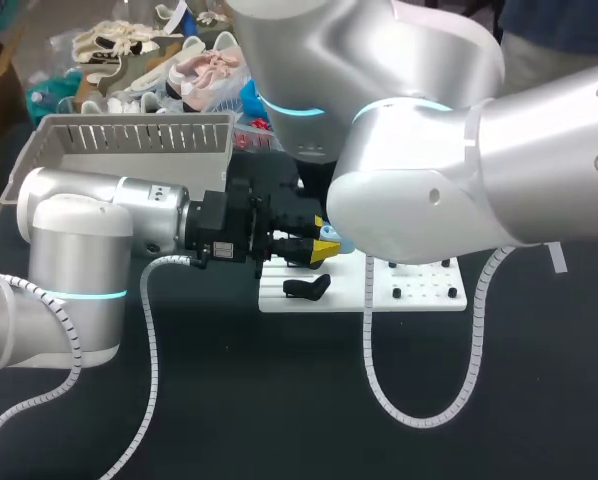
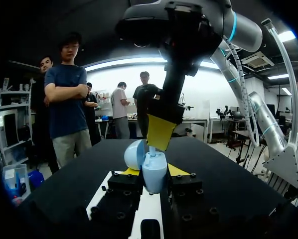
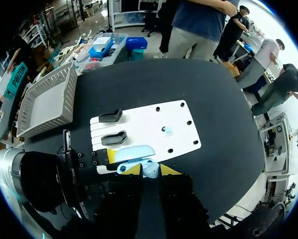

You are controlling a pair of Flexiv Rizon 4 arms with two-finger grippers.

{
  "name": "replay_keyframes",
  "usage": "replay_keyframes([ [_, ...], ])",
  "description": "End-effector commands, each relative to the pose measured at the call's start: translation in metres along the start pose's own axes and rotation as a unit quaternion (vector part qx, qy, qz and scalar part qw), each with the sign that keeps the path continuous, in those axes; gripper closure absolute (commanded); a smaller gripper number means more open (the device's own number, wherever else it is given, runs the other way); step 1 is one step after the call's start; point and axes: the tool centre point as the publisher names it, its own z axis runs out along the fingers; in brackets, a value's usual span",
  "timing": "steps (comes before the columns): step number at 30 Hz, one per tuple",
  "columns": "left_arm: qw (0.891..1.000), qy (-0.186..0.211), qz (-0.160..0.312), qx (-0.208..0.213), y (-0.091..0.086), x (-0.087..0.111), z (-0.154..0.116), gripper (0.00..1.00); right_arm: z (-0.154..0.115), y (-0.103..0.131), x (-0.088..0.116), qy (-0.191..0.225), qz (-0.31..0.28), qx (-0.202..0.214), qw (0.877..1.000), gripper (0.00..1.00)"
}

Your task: Pick up each earbud case from the left stands, insert the matching earbuds, close the lid, and place the case in the box.

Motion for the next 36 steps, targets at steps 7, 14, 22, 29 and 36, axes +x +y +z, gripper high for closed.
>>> replay_keyframes([
  [7, 1.0, 0.0, 0.0, -0.001, 0.0, 0.0001, 0.0007, 1.0, 0.001, -0.0003, -0.0006, 0.002, 0.001, 0.006, 1.0, 1.0],
  [14, 1.0, 0.0, 0.0, -0.001, 0.0, 0.0001, 0.0007, 1.0, 0.0027, 0.0023, -0.0006, 0.004, -0.003, 0.007, 1.0, 1.0],
  [22, 1.0, 0.0, 0.0, -0.001, 0.0, 0.0001, 0.0007, 1.0, 0.0054, 0.0031, 0.0008, 0.01, -0.008, 0.012, 1.0, 1.0],
  [29, 1.0, 0.0, 0.0, -0.001, 0.0, 0.0001, 0.0007, 1.0, 0.0066, 0.0044, -0.0008, 0.013, -0.007, 0.013, 1.0, 1.0],
  [36, 1.0, 0.0, 0.0, -0.001, 0.0, 0.0001, 0.0007, 1.0, 0.0082, 0.0061, -0.0007, 0.016, -0.006, 0.015, 1.0, 1.0],
])
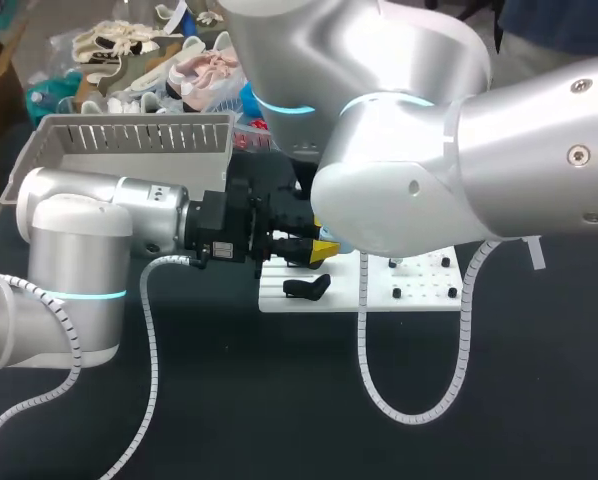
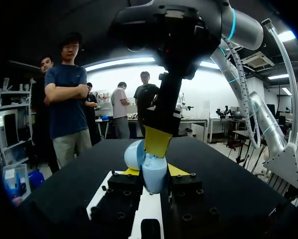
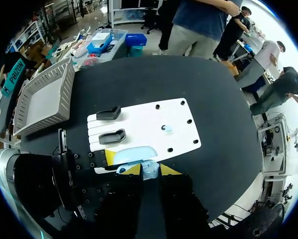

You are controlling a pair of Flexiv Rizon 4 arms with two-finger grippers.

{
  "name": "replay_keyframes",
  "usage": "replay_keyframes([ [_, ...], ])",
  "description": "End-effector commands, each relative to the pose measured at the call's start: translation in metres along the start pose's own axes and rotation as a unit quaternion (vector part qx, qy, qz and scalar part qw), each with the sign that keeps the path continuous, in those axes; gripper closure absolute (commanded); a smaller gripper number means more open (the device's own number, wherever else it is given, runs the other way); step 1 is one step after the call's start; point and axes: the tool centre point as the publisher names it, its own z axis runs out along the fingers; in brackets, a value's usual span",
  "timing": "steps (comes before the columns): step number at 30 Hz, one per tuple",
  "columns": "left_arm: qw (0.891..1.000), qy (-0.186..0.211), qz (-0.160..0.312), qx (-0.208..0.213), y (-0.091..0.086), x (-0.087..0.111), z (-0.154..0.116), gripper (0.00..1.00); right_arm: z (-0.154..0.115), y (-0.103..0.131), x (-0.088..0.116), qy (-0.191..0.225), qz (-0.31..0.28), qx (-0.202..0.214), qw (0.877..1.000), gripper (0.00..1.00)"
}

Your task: Pick up each earbud case from the left stands, insert the matching earbuds, close the lid, and place the case in the box.

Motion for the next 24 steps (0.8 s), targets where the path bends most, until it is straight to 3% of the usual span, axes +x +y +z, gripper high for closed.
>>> replay_keyframes([
  [1, 1.0, 0.0, 0.0, 0.0, 0.0, 0.0, 0.001, 1.0, 0.0, 0.004, -0.001, 0.003, 0.0, 0.002, 1.0, 1.0],
  [2, 1.0, 0.0, 0.0, 0.0, 0.0, 0.0, 0.001, 1.0, 0.0, 0.004, -0.001, 0.003, 0.0, 0.002, 1.0, 1.0],
  [5, 1.0, 0.0, 0.0, 0.0, 0.0, 0.0, 0.001, 1.0, 0.0, 0.004, -0.001, 0.003, 0.0, 0.003, 1.0, 0.81],
  [12, 1.0, 0.0, 0.0, 0.0, 0.0, 0.0, 0.001, 1.0, 0.0, 0.005, 0.0, 0.002, 0.001, 0.004, 1.0, 0.56],
  [18, 1.0, 0.0, 0.0, 0.0, 0.0, 0.0, 0.001, 1.0, -0.009, 0.006, 0.0, -0.003, 0.004, -0.007, 1.0, 0.56],
  [24, 1.0, 0.0, 0.0, 0.0, 0.0, 0.0, 0.001, 1.0, -0.038, 0.0, -0.002, -0.021, 0.027, -0.047, 0.998, 0.55],
])
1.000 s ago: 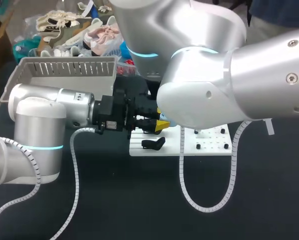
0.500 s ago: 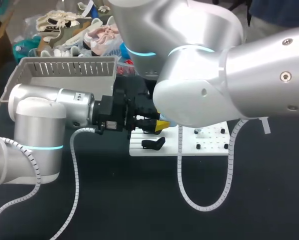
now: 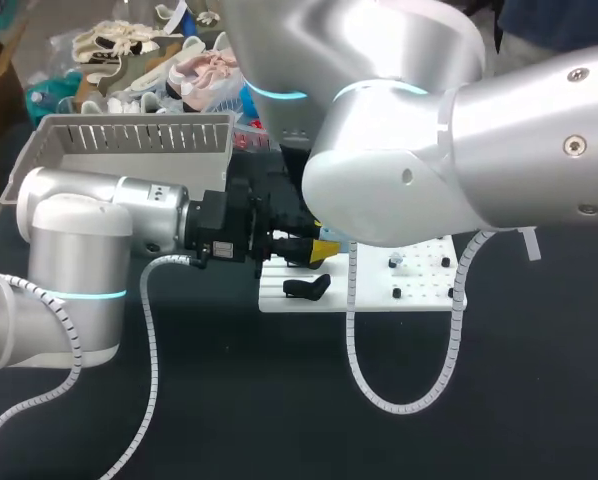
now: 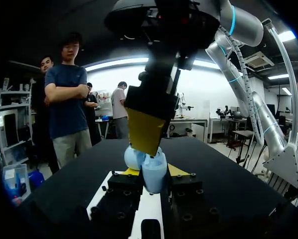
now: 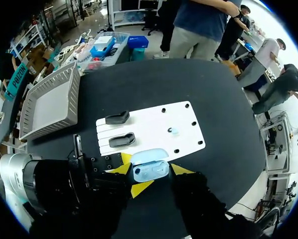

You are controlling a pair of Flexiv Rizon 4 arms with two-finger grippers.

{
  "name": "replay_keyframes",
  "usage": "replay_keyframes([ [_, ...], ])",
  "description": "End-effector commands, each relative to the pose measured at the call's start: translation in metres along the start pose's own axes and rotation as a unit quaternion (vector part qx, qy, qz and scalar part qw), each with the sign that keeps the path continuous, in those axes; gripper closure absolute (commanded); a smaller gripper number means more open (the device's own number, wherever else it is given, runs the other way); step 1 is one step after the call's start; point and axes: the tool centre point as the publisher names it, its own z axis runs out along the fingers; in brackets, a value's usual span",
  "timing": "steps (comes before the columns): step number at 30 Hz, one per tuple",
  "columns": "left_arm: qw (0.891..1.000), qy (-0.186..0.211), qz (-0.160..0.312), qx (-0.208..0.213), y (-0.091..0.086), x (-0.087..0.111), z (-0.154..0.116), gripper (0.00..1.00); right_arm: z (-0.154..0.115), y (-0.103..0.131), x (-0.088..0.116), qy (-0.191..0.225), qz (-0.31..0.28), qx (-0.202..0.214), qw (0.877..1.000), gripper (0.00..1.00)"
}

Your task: Pick up each earbud case from the left stands, insert the matching earbuds, close the lid, and place the case in the box.

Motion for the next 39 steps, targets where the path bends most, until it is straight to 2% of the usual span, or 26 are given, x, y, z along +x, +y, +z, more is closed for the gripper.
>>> replay_keyframes([
  [1, 1.0, 0.0, 0.0, -0.001, 0.0, 0.0, 0.001, 1.0, -0.021, -0.017, 0.005, -0.014, 0.016, -0.03, 0.999, 0.55],
  [6, 1.0, 0.0, 0.0, -0.001, 0.0, 0.0, 0.001, 1.0, -0.031, -0.03, 0.001, -0.024, 0.042, -0.053, 0.997, 0.55],
  [13, 1.0, 0.0, 0.0, -0.001, 0.0, 0.0, 0.001, 1.0, -0.031, -0.047, -0.008, -0.033, 0.08, -0.084, 0.993, 0.57],
  [21, 1.0, 0.0, 0.0, -0.001, 0.0, 0.0, 0.001, 1.0, -0.028, -0.062, -0.019, -0.039, 0.108, -0.152, 0.982, 0.55],
  [27, 1.0, 0.0, 0.0, -0.001, 0.0, 0.0, 0.001, 1.0, -0.014, -0.077, -0.022, -0.037, 0.111, -0.197, 0.973, 0.54],
  [32, 1.0, 0.0, 0.0, -0.001, 0.0, 0.0, 0.001, 1.0, 0.003, -0.09, -0.025, -0.05, 0.103, -0.204, 0.972, 0.55],
  [39, 1.0, 0.0, 0.0, -0.001, 0.0, 0.0, 0.001, 1.0, 0.029, -0.097, -0.023, -0.047, 0.081, -0.209, 0.973, 0.56],
])
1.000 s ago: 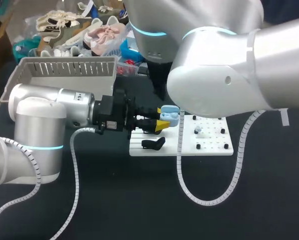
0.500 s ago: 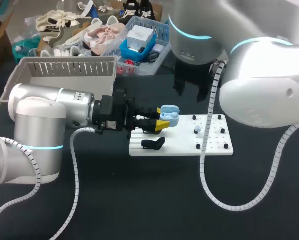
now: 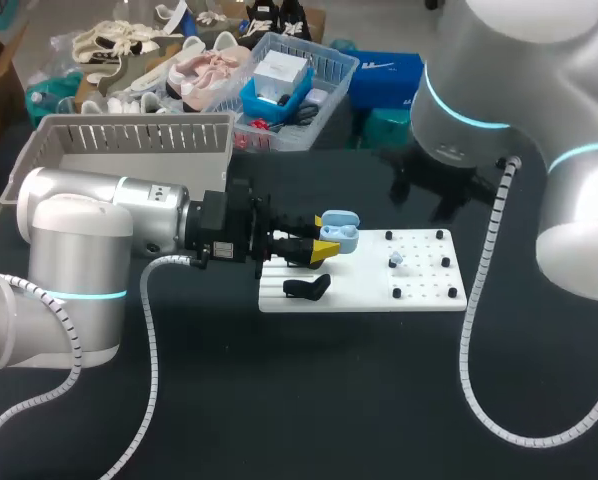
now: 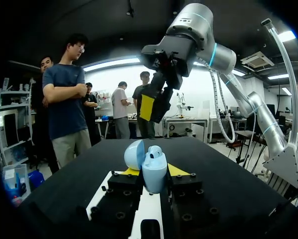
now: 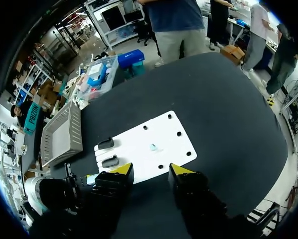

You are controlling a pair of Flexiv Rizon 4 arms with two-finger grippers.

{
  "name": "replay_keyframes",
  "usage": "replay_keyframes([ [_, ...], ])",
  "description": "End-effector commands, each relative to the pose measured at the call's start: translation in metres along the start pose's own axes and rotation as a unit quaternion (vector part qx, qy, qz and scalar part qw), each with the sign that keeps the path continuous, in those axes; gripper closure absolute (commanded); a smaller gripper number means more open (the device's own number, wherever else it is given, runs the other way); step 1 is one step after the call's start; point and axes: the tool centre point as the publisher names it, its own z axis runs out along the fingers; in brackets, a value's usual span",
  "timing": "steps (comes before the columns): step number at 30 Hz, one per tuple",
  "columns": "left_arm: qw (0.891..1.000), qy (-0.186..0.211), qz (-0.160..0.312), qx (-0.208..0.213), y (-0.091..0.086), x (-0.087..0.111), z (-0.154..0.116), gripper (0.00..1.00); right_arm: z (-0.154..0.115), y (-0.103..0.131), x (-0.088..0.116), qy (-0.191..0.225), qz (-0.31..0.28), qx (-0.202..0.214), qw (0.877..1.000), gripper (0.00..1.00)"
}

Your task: Pick up each earbud case from the left stands, insert the matching earbuds, close the lid, and place the case in the box.

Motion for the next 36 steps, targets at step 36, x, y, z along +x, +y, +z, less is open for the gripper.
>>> replay_keyframes([
  [36, 1.0, 0.0, 0.0, -0.001, 0.0, 0.0, 0.001, 1.0, 0.098, -0.008, 0.013, 0.08, -0.066, -0.076, 0.992, 0.47],
])
